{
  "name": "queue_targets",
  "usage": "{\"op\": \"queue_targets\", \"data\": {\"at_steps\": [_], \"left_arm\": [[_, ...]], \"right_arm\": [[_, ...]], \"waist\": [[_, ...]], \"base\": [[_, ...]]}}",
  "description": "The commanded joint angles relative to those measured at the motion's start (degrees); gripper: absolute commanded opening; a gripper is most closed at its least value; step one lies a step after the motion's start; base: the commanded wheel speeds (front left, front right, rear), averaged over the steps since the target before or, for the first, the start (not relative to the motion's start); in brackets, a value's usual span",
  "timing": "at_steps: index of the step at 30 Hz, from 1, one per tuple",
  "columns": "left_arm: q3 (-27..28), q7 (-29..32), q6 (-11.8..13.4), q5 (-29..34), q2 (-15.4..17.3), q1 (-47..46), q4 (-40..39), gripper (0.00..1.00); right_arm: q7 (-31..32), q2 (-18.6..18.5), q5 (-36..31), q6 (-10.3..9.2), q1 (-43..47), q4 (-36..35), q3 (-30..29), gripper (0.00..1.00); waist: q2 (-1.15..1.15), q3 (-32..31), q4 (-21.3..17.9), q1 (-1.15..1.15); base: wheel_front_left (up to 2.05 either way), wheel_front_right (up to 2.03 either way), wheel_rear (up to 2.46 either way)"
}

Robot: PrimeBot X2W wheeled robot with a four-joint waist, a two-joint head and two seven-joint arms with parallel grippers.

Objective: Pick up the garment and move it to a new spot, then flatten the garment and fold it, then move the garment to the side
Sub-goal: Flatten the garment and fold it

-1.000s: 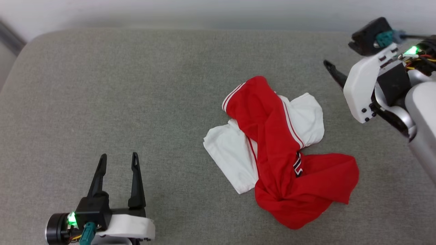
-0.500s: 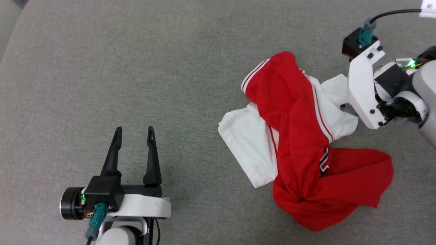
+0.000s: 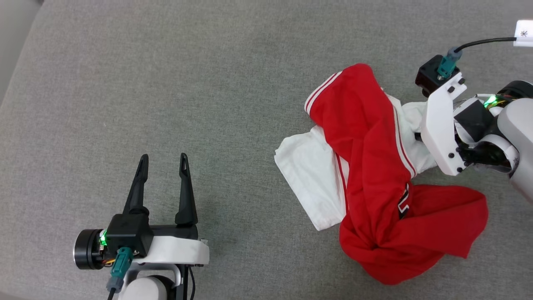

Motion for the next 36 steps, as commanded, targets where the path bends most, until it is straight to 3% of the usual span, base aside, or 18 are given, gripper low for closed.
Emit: {"op": "queue_targets", "data": {"at_steps": [1, 6, 12, 18, 23, 27, 35, 36], "left_arm": [[0.1, -0.2, 0.2, 0.5, -0.1, 0.4, 0.2, 1.00], [1.1, -0.2, 0.3, 1.1, -0.1, 2.4, 0.4, 1.00], [1.9, -0.2, 0.2, 1.7, -0.1, 5.1, 0.4, 1.00], [3.1, -0.2, 0.1, 2.0, -0.1, 7.5, 0.2, 1.00], [3.2, -0.2, -0.1, 2.1, -0.1, 8.6, 0.2, 1.00], [3.2, -0.2, -0.4, 2.3, -0.1, 8.9, 0.5, 1.00], [3.0, -0.2, -0.8, 2.8, -0.1, 8.9, 1.4, 1.00], [3.2, -0.2, -0.9, 2.8, -0.1, 9.2, 1.6, 1.00]], "right_arm": [[-1.7, -0.4, 0.5, -0.04, 1.2, 0.0, 0.2, 0.00], [-9.1, -2.6, 1.4, -0.03, -2.3, -4.2, -1.4, 0.00], [-13.2, -9.6, 2.5, -0.04, -0.1, -11.0, -0.9, 0.00], [-15.2, -17.2, 5.7, -0.04, 8.6, -14.1, -2.7, 0.00], [-15.8, -20.8, 7.9, -0.04, 18.9, -10.9, -4.2, 0.00], [-17.0, -19.8, 8.9, -0.03, 26.1, -5.6, -5.6, 0.00], [-18.6, -12.4, 10.1, -0.02, 36.2, 4.3, -7.3, 0.00], [-19.4, -11.9, 9.5, -0.02, 36.4, 4.7, -7.8, 0.29]], "waist": [[0.00, -1.3, -0.7, -0.01], [0.00, -4.9, -2.6, -0.01], [0.00, -8.9, -4.9, -0.01], [0.00, -11.5, -6.7, -0.01], [0.00, -12.2, -7.5, -0.01], [0.00, -12.1, -7.7, -0.01], [0.00, -12.9, -7.6, -0.01], [0.00, -13.2, -7.7, -0.01]], "base": [[0.00, 0.00, 0.00], [0.00, 0.00, 0.00], [0.00, 0.00, 0.00], [0.00, 0.00, 0.00], [0.00, 0.00, 0.00], [0.00, 0.00, 0.00], [0.00, 0.00, 0.00], [0.00, 0.00, 0.00]]}}
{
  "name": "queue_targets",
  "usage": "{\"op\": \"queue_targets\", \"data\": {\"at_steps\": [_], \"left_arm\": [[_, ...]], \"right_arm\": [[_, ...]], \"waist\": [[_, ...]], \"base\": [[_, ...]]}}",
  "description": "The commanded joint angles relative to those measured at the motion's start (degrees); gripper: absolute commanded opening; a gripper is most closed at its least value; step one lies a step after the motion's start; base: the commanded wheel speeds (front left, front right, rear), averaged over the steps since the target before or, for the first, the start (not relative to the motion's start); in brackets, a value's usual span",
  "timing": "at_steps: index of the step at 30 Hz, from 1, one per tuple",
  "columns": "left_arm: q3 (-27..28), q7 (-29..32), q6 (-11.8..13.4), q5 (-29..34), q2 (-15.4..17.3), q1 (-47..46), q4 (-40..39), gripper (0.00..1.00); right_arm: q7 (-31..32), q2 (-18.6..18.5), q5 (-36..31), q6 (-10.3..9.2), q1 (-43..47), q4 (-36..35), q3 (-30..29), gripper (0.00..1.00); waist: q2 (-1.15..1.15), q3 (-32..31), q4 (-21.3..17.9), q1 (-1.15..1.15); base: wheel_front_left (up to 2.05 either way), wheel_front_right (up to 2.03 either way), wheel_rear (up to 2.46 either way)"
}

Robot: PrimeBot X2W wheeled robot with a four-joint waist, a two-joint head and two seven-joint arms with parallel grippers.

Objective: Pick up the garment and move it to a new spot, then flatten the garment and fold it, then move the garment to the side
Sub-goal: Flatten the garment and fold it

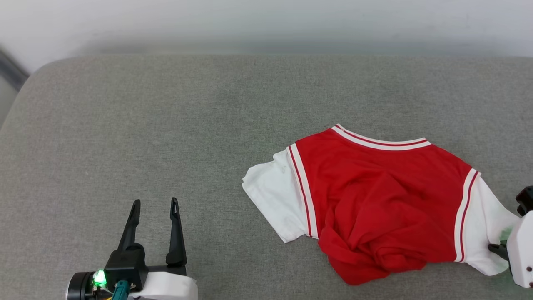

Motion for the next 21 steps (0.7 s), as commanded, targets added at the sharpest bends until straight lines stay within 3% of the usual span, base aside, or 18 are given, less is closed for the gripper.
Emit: {"op": "queue_targets", "data": {"at_steps": [1, 8, 12, 16, 21], "left_arm": [[0.4, -0.2, -0.1, 0.3, -0.1, 0.9, 0.3, 1.00], [1.1, -0.2, -0.4, 1.1, -0.1, 1.9, 0.7, 1.00], [2.2, -0.2, -1.0, 1.6, 0.5, 1.7, 0.7, 1.00], [3.2, -0.2, -1.8, 1.7, 1.5, 0.4, 0.8, 1.00], [4.6, -0.2, -2.8, 1.8, 2.9, -1.3, 0.7, 1.00]], "right_arm": [[-0.7, 2.1, -1.3, 0.00, 3.3, 1.2, 0.9, 1.00], [-15.2, 2.1, -9.4, -0.02, -2.0, 0.3, -6.2, 1.00], [-25.9, 5.1, -15.8, -0.01, -3.0, 0.4, -13.1, 1.00], [-35.3, 9.7, -24.0, -0.01, -1.9, 1.2, -21.1, 1.00], [-40.4, 17.4, -35.8, -0.01, 1.8, -1.8, -33.8, 1.00]], "waist": [[0.00, -0.8, -0.3, 0.01], [0.00, -3.4, -1.2, 0.01], [0.00, -4.1, -1.4, 0.01], [0.00, -4.5, -1.5, 0.01], [0.00, -4.8, -1.9, 0.01]], "base": [[0.00, 0.00, 0.00], [0.00, 0.00, 0.00], [0.00, 0.00, 0.00], [0.00, 0.00, 0.00], [0.00, 0.00, 0.00]]}}
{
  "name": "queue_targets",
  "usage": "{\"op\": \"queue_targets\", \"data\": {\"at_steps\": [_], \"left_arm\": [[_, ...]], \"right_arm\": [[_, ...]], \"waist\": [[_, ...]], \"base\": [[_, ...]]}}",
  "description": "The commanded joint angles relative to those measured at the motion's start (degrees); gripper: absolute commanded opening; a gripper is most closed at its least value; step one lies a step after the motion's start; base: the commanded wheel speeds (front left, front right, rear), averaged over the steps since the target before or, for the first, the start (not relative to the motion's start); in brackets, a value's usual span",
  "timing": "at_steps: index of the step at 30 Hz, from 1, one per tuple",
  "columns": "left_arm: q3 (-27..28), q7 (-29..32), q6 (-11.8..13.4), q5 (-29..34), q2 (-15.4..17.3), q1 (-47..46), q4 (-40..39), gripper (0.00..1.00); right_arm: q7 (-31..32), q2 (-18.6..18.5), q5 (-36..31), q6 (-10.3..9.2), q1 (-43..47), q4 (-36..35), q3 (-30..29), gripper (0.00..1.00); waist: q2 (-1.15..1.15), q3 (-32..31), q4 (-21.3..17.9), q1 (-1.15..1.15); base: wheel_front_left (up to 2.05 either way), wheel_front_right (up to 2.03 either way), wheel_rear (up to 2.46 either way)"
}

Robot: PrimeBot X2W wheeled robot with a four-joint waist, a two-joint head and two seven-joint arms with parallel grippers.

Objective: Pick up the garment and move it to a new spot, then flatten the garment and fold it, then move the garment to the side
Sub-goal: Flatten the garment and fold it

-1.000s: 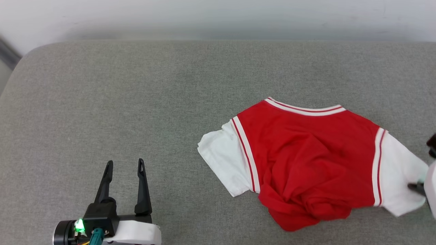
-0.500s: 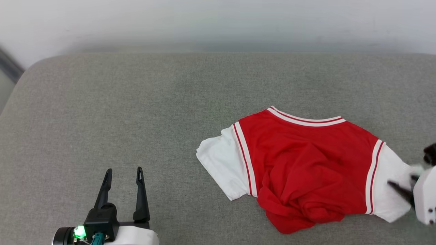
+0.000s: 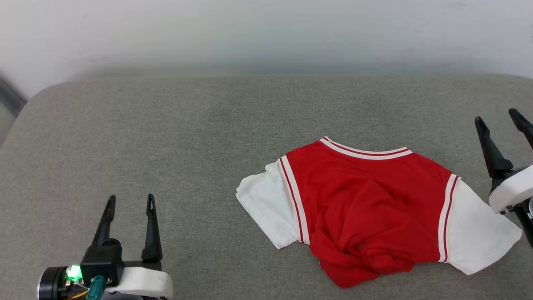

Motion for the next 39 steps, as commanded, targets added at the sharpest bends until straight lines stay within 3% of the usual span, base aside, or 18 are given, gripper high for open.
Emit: {"op": "queue_targets", "data": {"at_steps": [1, 5, 9, 13, 19, 23, 32, 39], "left_arm": [[0.5, -0.2, -0.4, 0.3, 0.8, -1.4, -0.1, 1.00], [1.2, -0.2, -1.9, -0.5, 1.9, -3.7, 0.7, 1.00], [0.6, 0.3, -4.3, -1.0, 3.8, -7.9, 4.4, 1.00], [-0.4, 3.5, -6.5, -1.4, 5.6, -12.2, 6.5, 1.00], [-3.8, 13.7, -10.2, -4.8, 9.0, -21.5, 10.5, 1.00], [-9.1, 21.7, -11.1, -8.4, 12.5, -27.8, 12.6, 1.00], [-30.3, 39.4, -11.1, -24.9, 23.2, -41.8, 12.6, 1.00], [-45.7, 51.7, -11.1, -37.5, 28.0, -51.3, 11.0, 1.00]], "right_arm": [[-0.8, 3.4, -4.6, -0.03, 2.8, -2.8, -5.9, 1.00], [-1.0, 11.8, -14.6, -0.03, 9.7, -15.7, -17.4, 1.00], [-1.0, 19.1, -21.2, -0.04, 16.8, -28.2, -23.8, 1.00], [-1.1, 22.8, -23.6, -0.03, 21.1, -34.2, -25.6, 1.00], [-1.1, 27.2, -25.5, -0.04, 26.2, -41.5, -26.5, 1.00], [-1.1, 28.6, -26.6, -0.03, 28.5, -43.0, -25.6, 1.00], [-1.1, 30.4, -26.6, -0.04, 29.9, -41.9, -23.6, 1.00], [-1.1, 30.9, -27.3, -0.04, 29.1, -40.1, -20.9, 1.00]], "waist": [[0.00, -0.2, -0.2, 0.00], [0.00, -0.2, -0.6, 0.00], [0.00, 0.0, -0.7, 0.00], [0.00, 0.3, -0.8, 0.00], [0.00, 1.2, -1.4, 0.00], [0.00, 2.0, -2.1, 0.00], [0.00, 5.2, -4.0, 0.00], [0.00, 8.4, -5.2, 0.00]], "base": [[0.00, 0.00, 0.00], [0.00, 0.00, 0.00], [0.00, 0.00, 0.00], [0.00, 0.00, 0.00], [0.00, 0.00, 0.00], [0.00, 0.00, 0.00], [0.00, 0.00, 0.00], [0.00, 0.00, 0.00]]}}
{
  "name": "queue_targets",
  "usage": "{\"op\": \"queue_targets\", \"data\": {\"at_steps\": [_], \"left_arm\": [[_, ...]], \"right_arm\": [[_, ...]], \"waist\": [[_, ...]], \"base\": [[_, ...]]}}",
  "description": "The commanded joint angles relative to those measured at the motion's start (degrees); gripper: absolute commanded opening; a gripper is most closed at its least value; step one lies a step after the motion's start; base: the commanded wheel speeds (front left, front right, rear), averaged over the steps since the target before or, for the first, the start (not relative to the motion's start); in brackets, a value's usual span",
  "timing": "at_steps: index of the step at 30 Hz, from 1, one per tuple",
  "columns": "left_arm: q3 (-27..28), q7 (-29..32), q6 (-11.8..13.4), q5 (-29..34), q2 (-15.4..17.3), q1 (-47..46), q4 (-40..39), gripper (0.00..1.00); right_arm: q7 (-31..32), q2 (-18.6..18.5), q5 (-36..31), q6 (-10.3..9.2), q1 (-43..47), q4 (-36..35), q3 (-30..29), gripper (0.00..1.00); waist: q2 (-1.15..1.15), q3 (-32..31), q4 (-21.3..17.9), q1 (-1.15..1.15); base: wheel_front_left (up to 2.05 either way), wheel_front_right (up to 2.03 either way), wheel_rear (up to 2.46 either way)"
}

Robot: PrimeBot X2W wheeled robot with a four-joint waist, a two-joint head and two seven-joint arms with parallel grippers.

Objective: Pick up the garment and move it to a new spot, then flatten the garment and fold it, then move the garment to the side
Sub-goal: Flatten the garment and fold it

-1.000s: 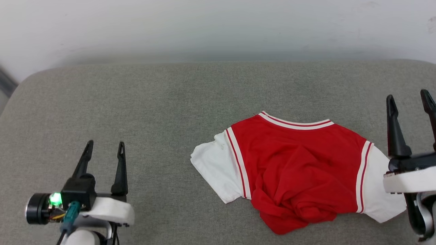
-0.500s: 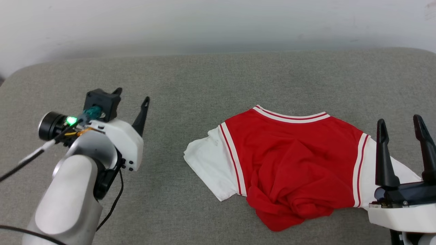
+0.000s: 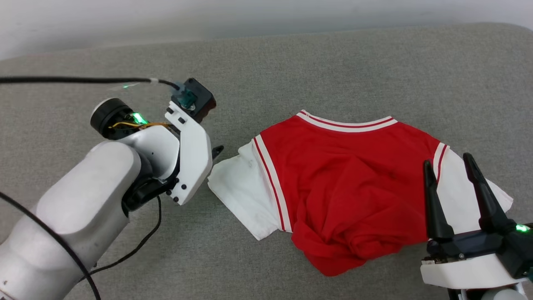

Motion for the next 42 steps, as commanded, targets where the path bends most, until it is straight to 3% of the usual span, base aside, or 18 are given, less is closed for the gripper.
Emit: {"op": "queue_targets", "data": {"at_steps": [1, 6, 13, 21, 23, 24, 31, 42], "left_arm": [[-2.6, 2.1, 0.0, -2.1, 0.8, -2.0, -0.1, 1.00], [-12.3, 7.7, 0.0, -7.6, 3.4, -8.1, 0.9, 1.00], [-23.0, 12.1, 0.0, -13.9, 3.9, -15.0, 5.4, 1.00], [-28.8, 14.4, 0.1, -15.6, 2.9, -13.5, 9.9, 1.00], [-29.1, 14.4, 0.1, -15.6, 2.9, -12.5, 9.5, 0.11], [-29.1, 14.1, 0.1, -16.0, 2.8, -12.3, 9.4, 0.00], [-28.3, 9.1, 0.1, -17.0, 4.0, -14.3, 7.0, 0.00], [-28.2, 4.2, 0.1, -22.2, 13.5, -11.9, 10.3, 0.00]], "right_arm": [[-0.1, 0.3, -0.3, -0.03, -0.5, 0.2, 0.6, 1.00], [-0.1, 0.5, -0.5, -0.03, -2.3, 0.9, 2.4, 1.00], [-0.1, 0.7, -0.8, -0.03, -4.9, 1.5, 4.4, 1.00], [-0.1, 0.7, -0.9, -0.03, -7.0, 2.4, 6.8, 1.00], [-0.1, 0.7, -0.9, -0.04, -7.0, 2.6, 6.6, 1.00], [-0.1, 0.7, -0.9, -0.03, -6.9, 2.8, 6.4, 1.00], [-0.1, 0.7, -0.9, -0.03, -4.8, 3.7, 5.8, 1.00], [-0.1, 0.7, -0.6, -0.03, -2.8, 4.5, 5.5, 1.00]], "waist": [[0.00, 1.2, -0.7, 0.00], [0.00, 3.7, -2.0, 0.00], [0.00, 7.7, -3.6, 0.00], [0.00, 10.0, -5.0, 0.00], [0.00, 9.7, -4.9, 0.00], [0.00, 9.4, -4.7, 0.00], [0.00, 5.7, -1.7, 0.00], [0.00, 2.2, 2.4, 0.00]], "base": [[0.00, 0.00, 0.00], [0.00, 0.00, 0.00], [0.00, 0.00, 0.00], [0.00, 0.00, 0.00], [0.00, 0.00, 0.00], [0.00, 0.00, 0.00], [0.00, 0.00, 0.00], [0.00, 0.00, 0.00]]}}
